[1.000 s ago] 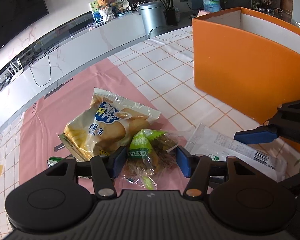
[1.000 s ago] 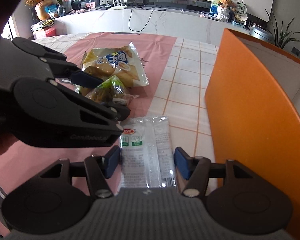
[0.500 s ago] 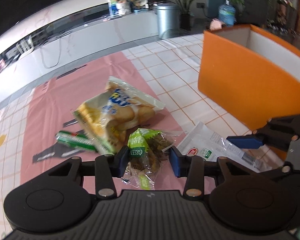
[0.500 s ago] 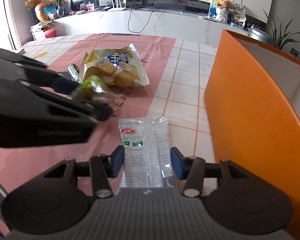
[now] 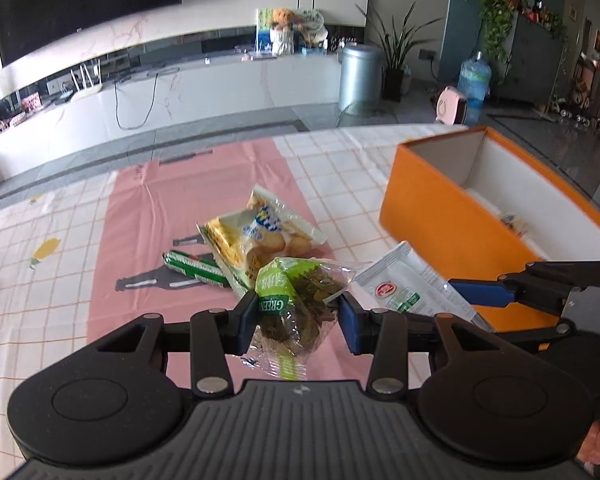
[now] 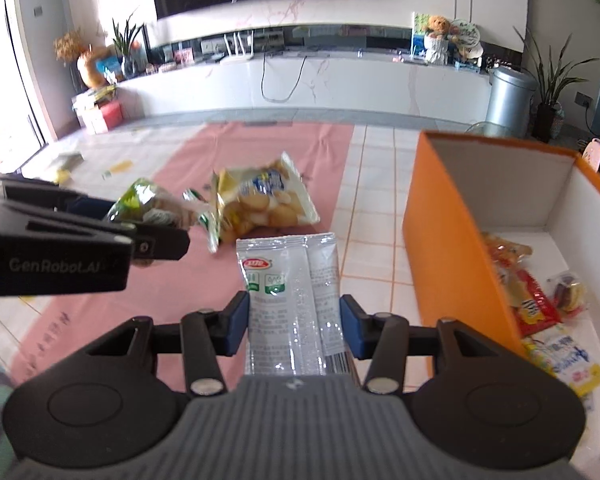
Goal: Organize snacks
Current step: 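Carry the green bag with the left tool while the right tool carries the strip pack into the box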
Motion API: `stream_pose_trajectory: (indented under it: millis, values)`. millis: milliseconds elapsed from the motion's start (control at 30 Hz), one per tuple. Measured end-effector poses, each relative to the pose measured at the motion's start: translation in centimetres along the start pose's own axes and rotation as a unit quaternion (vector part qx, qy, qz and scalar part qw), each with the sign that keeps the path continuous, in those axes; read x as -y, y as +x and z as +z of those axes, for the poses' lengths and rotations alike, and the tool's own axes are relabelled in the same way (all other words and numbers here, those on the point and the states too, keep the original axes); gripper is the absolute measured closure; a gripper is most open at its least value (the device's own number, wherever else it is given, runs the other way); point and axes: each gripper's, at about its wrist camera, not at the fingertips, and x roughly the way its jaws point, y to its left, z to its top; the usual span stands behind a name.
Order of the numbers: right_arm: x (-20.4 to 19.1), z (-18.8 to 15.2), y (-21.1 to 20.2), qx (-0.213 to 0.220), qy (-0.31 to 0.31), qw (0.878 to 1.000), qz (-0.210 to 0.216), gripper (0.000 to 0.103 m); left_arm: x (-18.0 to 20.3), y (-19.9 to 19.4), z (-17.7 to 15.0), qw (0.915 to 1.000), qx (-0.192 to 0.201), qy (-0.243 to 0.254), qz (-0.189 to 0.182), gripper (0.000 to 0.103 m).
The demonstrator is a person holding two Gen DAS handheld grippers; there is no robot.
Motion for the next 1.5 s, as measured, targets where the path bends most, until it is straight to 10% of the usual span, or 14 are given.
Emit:
stream_pose_trajectory:
  millis: [900, 1500]
  values:
    - [14.5, 1.1, -16.1, 0.025, 0.038, 0.996, -0.079, 0.056, 17.0, -4.2, 5.7, 0.9827, 0.037, 0.113, -0.143, 0.055]
    - [22.8, 2.4, -9.3, -0.064, 0.093, 0.992, -0.061, 0.056, 23.1, 5.3, 7.0, 0.9613, -0.069, 0.225, -0.143, 0.055]
